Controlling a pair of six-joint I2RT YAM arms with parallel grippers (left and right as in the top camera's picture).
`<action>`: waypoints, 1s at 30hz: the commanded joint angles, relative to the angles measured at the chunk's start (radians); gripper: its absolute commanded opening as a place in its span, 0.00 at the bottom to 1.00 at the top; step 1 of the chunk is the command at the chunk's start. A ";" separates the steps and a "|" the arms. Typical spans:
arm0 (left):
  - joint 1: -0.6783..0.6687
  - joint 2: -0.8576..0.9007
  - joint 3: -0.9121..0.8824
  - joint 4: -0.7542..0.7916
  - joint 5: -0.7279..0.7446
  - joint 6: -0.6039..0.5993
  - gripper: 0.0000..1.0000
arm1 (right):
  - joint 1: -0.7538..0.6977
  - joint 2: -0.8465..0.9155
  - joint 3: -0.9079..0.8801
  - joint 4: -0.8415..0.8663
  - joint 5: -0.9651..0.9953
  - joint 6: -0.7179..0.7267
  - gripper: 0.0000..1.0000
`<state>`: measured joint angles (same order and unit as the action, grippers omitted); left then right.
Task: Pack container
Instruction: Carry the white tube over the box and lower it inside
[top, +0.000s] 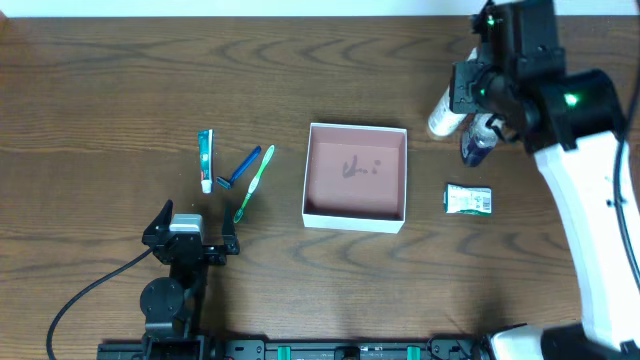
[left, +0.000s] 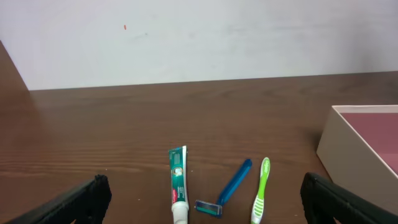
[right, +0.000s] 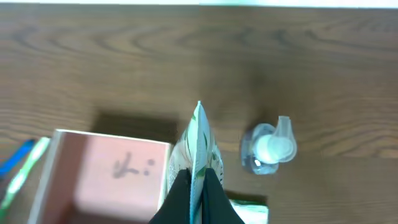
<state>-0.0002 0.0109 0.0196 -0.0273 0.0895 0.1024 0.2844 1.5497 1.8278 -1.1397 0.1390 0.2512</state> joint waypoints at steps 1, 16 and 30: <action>0.006 -0.005 -0.016 -0.036 0.008 0.006 0.98 | 0.080 -0.018 0.024 0.010 -0.001 0.106 0.01; 0.006 -0.005 -0.016 -0.036 0.008 0.006 0.98 | 0.365 0.103 0.023 0.084 0.165 0.363 0.01; 0.006 -0.005 -0.016 -0.036 0.008 0.006 0.98 | 0.431 0.290 0.023 0.150 0.202 0.470 0.01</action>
<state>-0.0002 0.0109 0.0196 -0.0273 0.0895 0.1028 0.7002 1.8271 1.8317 -1.0042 0.2943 0.6758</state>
